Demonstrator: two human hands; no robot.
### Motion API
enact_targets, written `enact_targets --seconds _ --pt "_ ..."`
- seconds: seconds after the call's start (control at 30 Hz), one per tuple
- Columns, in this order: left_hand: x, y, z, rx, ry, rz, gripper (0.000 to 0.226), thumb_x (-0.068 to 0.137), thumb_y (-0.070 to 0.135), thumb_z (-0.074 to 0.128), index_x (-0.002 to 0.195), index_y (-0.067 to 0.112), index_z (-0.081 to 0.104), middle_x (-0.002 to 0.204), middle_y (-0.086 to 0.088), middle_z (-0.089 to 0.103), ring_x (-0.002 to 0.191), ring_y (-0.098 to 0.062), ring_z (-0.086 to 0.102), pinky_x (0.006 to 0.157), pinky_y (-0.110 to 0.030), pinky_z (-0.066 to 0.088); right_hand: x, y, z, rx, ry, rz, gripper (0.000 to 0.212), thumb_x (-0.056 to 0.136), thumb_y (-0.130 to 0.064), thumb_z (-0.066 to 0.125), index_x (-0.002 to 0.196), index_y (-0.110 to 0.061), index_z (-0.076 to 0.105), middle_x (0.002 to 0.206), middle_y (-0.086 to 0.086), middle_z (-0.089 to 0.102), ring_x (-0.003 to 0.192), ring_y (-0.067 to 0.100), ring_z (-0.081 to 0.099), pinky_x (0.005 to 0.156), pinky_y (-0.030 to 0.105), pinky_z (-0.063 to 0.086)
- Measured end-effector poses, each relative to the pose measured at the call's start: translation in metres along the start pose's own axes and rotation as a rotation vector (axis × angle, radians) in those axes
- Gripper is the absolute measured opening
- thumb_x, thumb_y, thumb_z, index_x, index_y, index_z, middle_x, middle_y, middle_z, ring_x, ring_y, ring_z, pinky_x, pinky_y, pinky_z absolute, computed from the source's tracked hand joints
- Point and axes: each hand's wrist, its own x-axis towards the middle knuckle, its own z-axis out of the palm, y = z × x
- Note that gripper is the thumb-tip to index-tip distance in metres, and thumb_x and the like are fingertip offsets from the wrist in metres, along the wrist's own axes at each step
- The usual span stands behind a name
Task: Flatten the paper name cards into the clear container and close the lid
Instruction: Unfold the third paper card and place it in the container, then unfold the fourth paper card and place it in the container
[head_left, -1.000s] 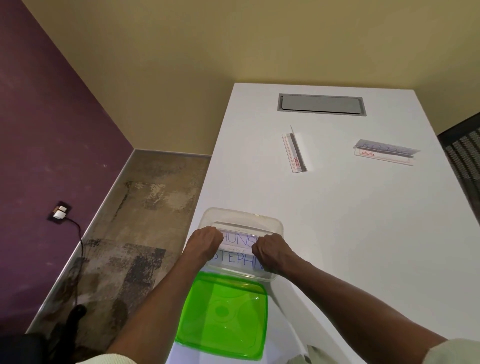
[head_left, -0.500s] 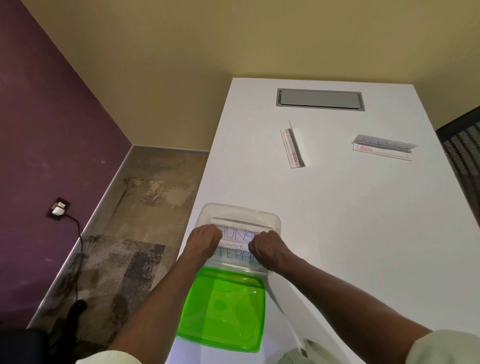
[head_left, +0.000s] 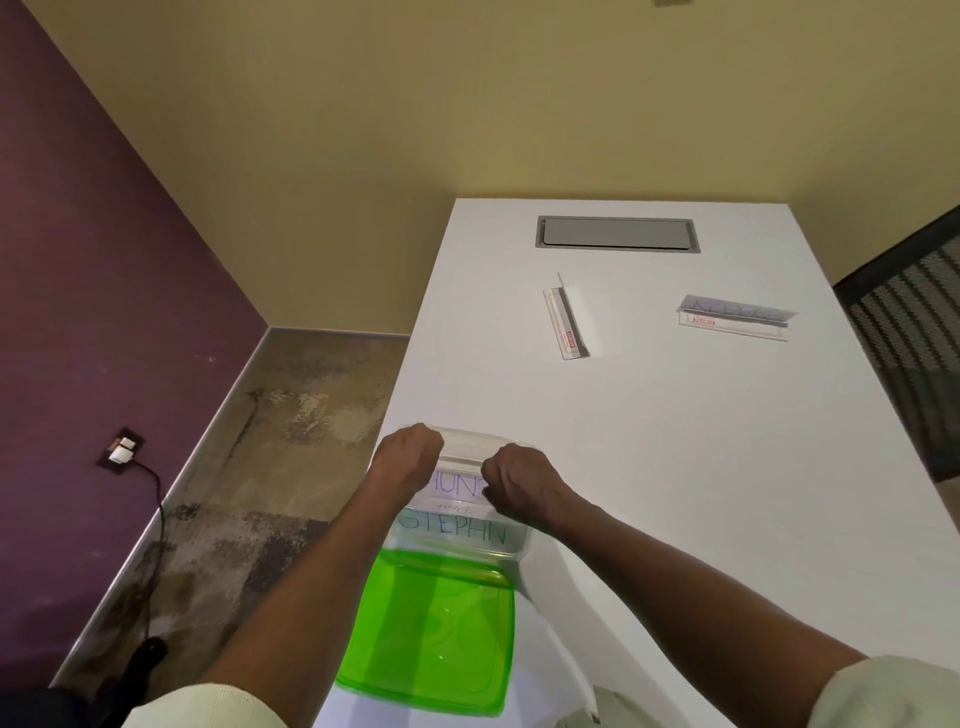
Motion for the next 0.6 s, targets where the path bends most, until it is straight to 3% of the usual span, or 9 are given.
enact_targets --seconds 0.1,0.23,0.37,0.5,0.6 --pt "0.006 0.005 -0.005 -0.1 0.022 -0.023 0.027 0.085 0.004 0.06 0.112 0.008 0.063 0.111 -0.013 0.063 0.099 -0.032 0.063 0.082 -0.037 0.051 -0.007 0.009 -0.012 0.048 0.07 0.057 0.02 0.069 -0.012 0.069 0.055 -0.008 0.055 0.057 0.015 0.059 0.049 0.033 0.055 0.047 0.025 0.029" --pt "0.013 0.017 -0.011 -0.263 0.116 -0.066 0.028 0.086 0.023 0.066 0.111 0.012 0.066 0.11 -0.012 0.065 0.099 -0.031 0.063 0.08 -0.035 0.051 -0.024 0.028 -0.02 0.091 0.175 0.126 0.051 0.065 -0.01 0.069 0.049 -0.016 0.02 0.043 0.006 0.039 0.042 0.031 0.042 0.047 0.026 0.019" --pt "0.022 0.033 -0.017 -0.404 0.212 -0.09 0.032 0.083 0.026 0.071 0.112 0.014 0.067 0.112 -0.01 0.068 0.101 -0.027 0.064 0.081 -0.031 0.049 -0.041 0.052 -0.024 0.074 0.189 0.209 0.053 0.049 -0.011 0.076 0.048 -0.017 0.023 0.036 0.002 0.033 0.039 0.023 0.024 0.045 0.021 0.01" --pt "0.032 0.059 -0.031 -0.462 0.264 -0.077 0.026 0.083 0.024 0.07 0.106 0.01 0.07 0.106 -0.008 0.071 0.103 -0.027 0.062 0.08 -0.033 0.049 -0.061 0.08 -0.032 0.065 0.27 0.254 0.055 0.05 -0.01 0.073 0.05 -0.016 0.019 0.048 -0.005 -0.001 0.043 0.022 0.019 0.046 0.022 -0.001" --pt "0.04 0.079 -0.041 -0.5 0.277 -0.068 0.021 0.084 0.023 0.069 0.098 0.008 0.07 0.101 -0.01 0.071 0.099 -0.03 0.061 0.077 -0.033 0.048 -0.077 0.103 -0.034 0.018 0.316 0.275 0.056 0.05 -0.01 0.073 0.053 -0.017 0.017 0.051 -0.005 -0.003 0.043 0.022 0.018 0.046 0.022 0.0"
